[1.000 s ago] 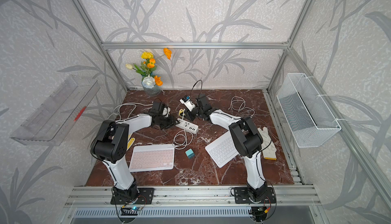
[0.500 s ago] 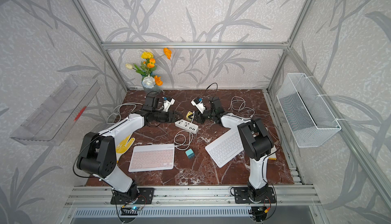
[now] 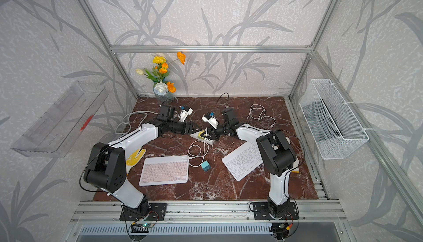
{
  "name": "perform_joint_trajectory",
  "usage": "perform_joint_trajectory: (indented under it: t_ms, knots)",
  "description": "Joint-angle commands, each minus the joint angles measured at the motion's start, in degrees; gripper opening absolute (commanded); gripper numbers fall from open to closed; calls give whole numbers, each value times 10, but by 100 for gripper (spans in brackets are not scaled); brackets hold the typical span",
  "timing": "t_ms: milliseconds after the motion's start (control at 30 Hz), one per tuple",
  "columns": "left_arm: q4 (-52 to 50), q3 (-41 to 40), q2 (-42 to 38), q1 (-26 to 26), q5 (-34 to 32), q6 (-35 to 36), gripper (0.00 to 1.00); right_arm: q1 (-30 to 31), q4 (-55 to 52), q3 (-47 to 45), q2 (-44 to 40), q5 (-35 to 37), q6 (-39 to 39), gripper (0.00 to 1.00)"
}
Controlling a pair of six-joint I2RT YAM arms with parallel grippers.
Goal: Unplug the wireless keyboard
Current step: Place the plug at the center of the board.
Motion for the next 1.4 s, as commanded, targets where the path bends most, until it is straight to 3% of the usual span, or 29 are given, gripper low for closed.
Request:
perform_joint_trajectory:
  t_ms: [0,233,633,1067,1200,1367]
  knots:
    - [0,-21,-1,-1,2,3,62,9,-31,-17,-21,37,-10,21]
    - [0,-30,9,1,-49,-15,62,34,-17,-50,-5,102,-15,24]
    - [15,-39,25,1,-44,-34,62,44,-31,-58,23,145,-26,32]
    - [13,-45,21,2,-49,-32,62,42,-38,-90,-36,158,-18,62]
    - [13,-47,20,4,-51,-32,61,39,-70,-100,-66,171,-35,65]
    - [12,-51,19,4,-53,-30,61,36,-122,-112,-106,190,-53,78]
